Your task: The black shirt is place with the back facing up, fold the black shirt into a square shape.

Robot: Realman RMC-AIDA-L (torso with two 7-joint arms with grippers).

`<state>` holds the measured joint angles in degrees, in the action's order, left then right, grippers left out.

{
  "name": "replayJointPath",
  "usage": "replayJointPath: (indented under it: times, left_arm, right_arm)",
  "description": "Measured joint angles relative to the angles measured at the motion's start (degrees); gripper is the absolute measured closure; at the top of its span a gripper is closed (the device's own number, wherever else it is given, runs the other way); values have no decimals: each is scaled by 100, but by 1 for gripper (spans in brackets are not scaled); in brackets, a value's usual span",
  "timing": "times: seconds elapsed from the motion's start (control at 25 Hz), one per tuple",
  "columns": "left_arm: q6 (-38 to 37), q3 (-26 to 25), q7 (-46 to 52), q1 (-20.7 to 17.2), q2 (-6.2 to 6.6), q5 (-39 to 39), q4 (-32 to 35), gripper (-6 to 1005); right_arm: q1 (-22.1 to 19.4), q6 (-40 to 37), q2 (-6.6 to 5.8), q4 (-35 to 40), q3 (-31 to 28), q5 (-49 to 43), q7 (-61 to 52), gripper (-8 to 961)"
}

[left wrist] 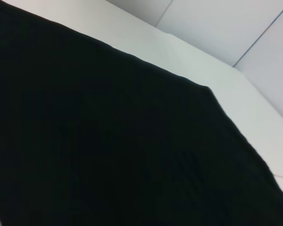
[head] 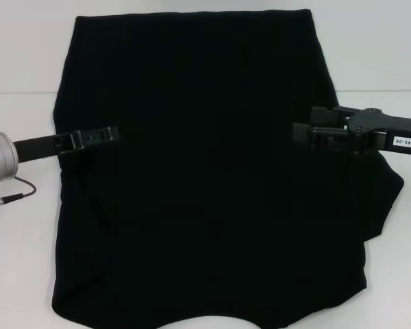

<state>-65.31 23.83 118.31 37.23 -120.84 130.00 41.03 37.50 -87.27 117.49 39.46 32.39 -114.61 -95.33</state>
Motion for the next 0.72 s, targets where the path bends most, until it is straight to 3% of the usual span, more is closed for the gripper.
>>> replayJointPath:
  times: [0.72]
  left_arm:
    - [906, 333, -355, 13, -108, 53, -281, 88]
  right_arm:
    - [-41, 0, 5, 39, -24, 0, -73, 70]
